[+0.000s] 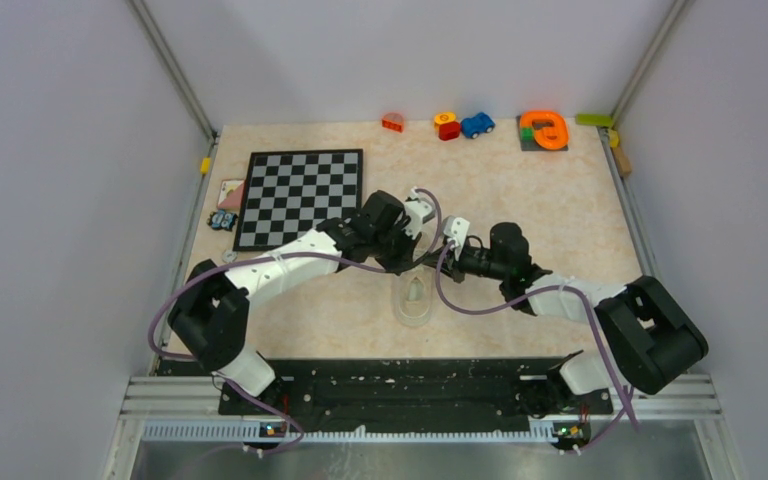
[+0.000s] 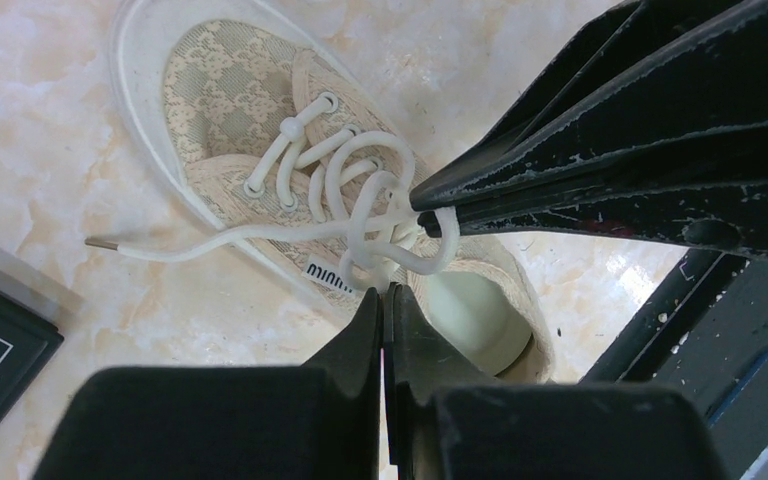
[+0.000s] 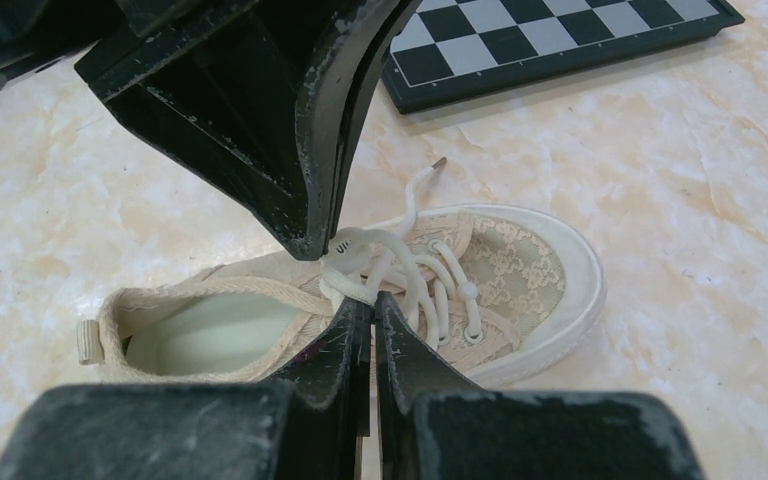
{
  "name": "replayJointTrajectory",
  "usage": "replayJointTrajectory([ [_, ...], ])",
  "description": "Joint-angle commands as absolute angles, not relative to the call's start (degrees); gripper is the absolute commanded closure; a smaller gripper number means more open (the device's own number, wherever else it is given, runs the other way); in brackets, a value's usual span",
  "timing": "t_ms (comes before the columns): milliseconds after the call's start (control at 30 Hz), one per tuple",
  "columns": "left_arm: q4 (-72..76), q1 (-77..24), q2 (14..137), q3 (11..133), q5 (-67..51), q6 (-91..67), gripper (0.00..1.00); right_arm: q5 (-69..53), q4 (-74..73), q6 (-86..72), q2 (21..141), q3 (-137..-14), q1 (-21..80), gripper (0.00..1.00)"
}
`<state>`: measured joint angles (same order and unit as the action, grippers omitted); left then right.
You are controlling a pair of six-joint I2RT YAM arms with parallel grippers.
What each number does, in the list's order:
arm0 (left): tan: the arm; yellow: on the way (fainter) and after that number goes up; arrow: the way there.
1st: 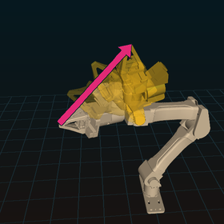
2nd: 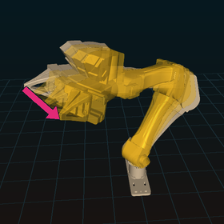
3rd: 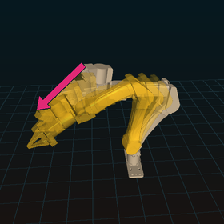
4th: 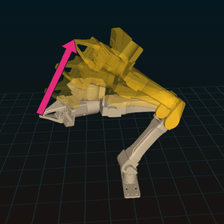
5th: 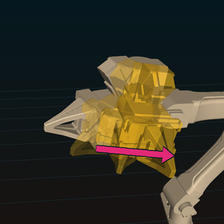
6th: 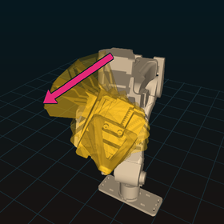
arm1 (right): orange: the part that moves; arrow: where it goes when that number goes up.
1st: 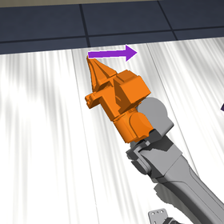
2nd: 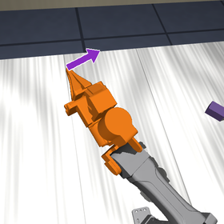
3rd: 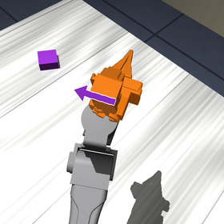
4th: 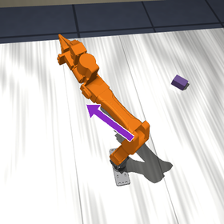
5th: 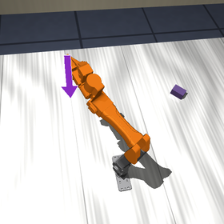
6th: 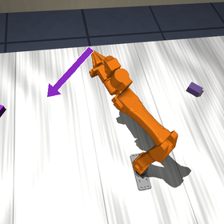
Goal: Tie the shoes
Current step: Cross the shoelace with the shoelace.
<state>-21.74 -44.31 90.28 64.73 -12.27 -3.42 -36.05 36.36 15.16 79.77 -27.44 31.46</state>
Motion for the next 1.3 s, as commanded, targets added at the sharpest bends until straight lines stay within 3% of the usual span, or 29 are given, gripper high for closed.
replayJointTrajectory([
  [0, -23.49, -44.56, 89.22, 66.76, -11.73, -3.10, 1.00, -35.90, 37.28, 14.17, 78.68, -29.92, 32.34, 1.00],
  [667, -22.65, -43.24, 83.98, 60.75, -17.56, -3.43, 1.00, -26.74, 34.31, 4.28, 78.25, -31.73, 32.17, 1.00],
  [1267, -13.57, -37.61, 84.57, 57.11, -18.83, -5.79, 1.00, -21.88, 21.43, -3.48, 72.51, -32.70, 31.99, 1.00],
])
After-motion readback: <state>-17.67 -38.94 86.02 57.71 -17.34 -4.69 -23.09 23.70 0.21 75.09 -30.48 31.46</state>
